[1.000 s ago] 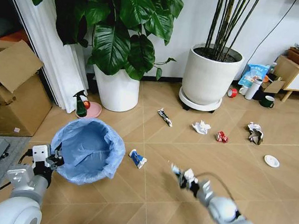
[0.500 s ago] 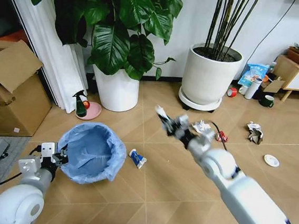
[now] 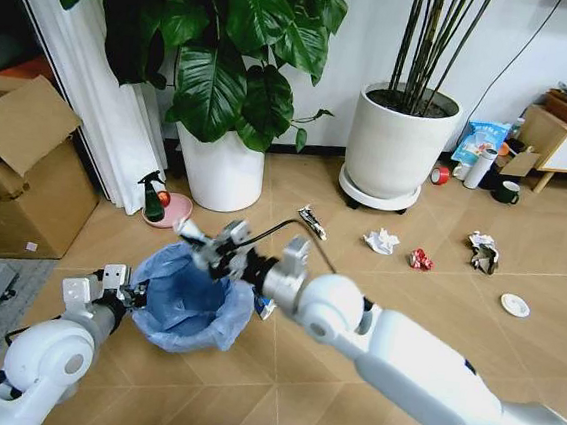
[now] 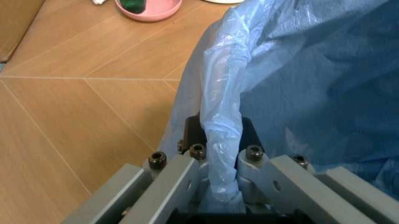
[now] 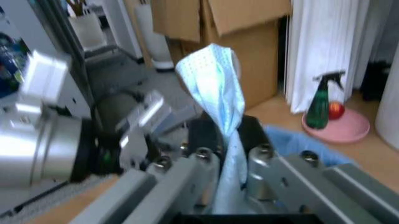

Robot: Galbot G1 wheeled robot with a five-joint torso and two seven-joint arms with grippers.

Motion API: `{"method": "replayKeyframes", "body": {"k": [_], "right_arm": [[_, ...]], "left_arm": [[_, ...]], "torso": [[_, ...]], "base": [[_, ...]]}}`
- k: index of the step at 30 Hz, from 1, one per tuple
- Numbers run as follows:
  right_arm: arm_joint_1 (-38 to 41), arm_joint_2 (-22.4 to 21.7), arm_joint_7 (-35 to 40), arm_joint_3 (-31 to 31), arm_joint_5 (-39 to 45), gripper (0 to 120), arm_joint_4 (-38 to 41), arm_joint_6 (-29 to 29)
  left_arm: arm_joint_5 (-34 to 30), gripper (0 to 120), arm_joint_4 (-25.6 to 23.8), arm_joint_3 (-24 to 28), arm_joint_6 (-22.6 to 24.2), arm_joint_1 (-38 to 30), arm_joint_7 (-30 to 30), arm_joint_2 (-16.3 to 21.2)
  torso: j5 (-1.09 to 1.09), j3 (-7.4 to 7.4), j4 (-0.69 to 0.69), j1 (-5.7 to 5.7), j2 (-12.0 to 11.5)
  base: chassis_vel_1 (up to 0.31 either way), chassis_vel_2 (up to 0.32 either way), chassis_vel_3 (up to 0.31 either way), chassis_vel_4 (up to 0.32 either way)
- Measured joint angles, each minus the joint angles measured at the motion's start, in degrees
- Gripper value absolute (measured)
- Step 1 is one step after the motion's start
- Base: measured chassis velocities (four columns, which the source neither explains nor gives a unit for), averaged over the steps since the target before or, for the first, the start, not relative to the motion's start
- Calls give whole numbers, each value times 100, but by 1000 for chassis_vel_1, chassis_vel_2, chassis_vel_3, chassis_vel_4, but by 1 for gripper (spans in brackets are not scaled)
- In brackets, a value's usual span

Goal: Pick up the trash bin and place the garbage on the floor into it.

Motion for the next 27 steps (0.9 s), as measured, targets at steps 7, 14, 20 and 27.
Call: {"method": "replayKeyframes", "body": {"k": [7,14,20,27], "right_arm": [[-25,110,281,-237,42,31,-85,-266],[-27,222,329,-248,33,51,-142,-314],[-22,316,372,-248,31,76,-204,-303],[-30,458,707,80,-65,97,-153,-357]], "left_arm": [[-44,0,-23,-56,1,16,-1,-9],[-66,0,-45,-68,-12,-4,-1,-9],[-67,0,-97,-117,-31,29,5,34],[-72,0,-133,-177,-42,64,4,26]], "torso": [[0,0,1,0,0],[0,0,0,0,0],[0,0,0,0,1],[1,-1,2,0,1]], "base": [[0,0,0,0],[0,0,0,0],[0,0,0,0],[0,0,0,0]]}}
